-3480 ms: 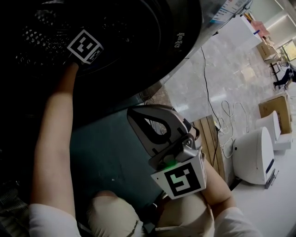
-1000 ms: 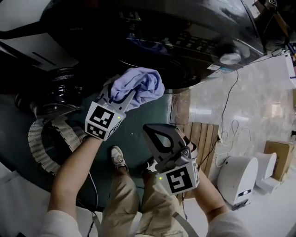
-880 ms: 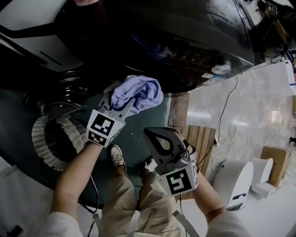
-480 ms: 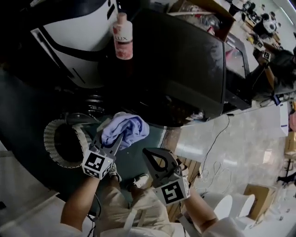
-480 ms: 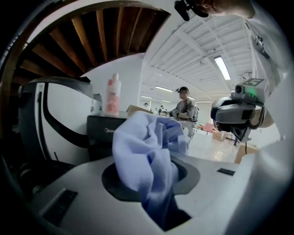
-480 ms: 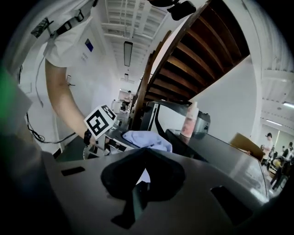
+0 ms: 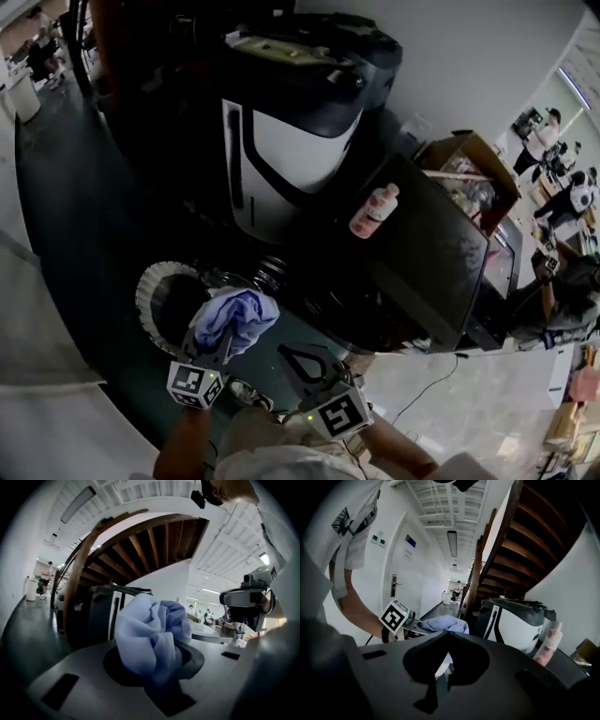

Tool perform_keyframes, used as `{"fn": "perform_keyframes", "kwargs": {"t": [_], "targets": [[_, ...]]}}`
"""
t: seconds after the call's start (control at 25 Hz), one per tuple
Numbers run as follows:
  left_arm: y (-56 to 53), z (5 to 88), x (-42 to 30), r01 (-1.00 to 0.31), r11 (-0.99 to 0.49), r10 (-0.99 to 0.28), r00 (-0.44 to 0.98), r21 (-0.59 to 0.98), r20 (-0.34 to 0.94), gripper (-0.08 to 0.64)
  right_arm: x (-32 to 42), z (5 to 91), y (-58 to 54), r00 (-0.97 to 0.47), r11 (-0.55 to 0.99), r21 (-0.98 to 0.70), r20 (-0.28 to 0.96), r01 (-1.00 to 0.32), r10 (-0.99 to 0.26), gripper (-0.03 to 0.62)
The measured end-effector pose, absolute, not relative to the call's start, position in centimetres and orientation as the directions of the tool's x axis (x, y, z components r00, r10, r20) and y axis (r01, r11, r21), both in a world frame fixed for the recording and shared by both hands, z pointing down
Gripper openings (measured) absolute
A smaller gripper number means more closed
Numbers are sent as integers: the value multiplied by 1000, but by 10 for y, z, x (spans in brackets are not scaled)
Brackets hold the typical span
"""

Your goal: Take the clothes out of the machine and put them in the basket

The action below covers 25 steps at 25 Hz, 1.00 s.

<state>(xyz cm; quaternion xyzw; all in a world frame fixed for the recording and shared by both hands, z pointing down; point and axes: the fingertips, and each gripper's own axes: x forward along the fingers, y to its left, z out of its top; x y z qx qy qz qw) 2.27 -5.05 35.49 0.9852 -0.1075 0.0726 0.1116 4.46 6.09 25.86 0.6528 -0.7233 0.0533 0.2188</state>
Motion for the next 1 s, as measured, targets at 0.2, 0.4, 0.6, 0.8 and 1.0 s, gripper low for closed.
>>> {"fn": "perform_keyframes", "kwargs": {"t": [0.2, 0.4, 0.6, 0.8, 1.0], "targets": [[-120, 341, -47, -399, -885, -375, 916, 238, 141, 114, 5, 238, -17, -184, 273, 223, 351, -936, -918, 11], [-147, 332, -108, -548, -787, -540, 834, 284, 115, 114, -36, 233, -78, -345, 424, 201, 333, -883, -878, 11], [-163, 336, -149, -700, -639, -702, 700, 320, 129, 114, -47, 254, -123, -477, 568, 205, 362, -797, -801, 11], [-179, 338, -187, -834, -461, -836, 523, 303, 168, 114, -46, 277, -156, -589, 676, 168, 374, -717, -717, 11], [-193, 362, -192, -885, -359, -879, 427, 296, 211, 115, -37, 313, -169, -651, 760, 143, 433, -634, -624, 11]]}}
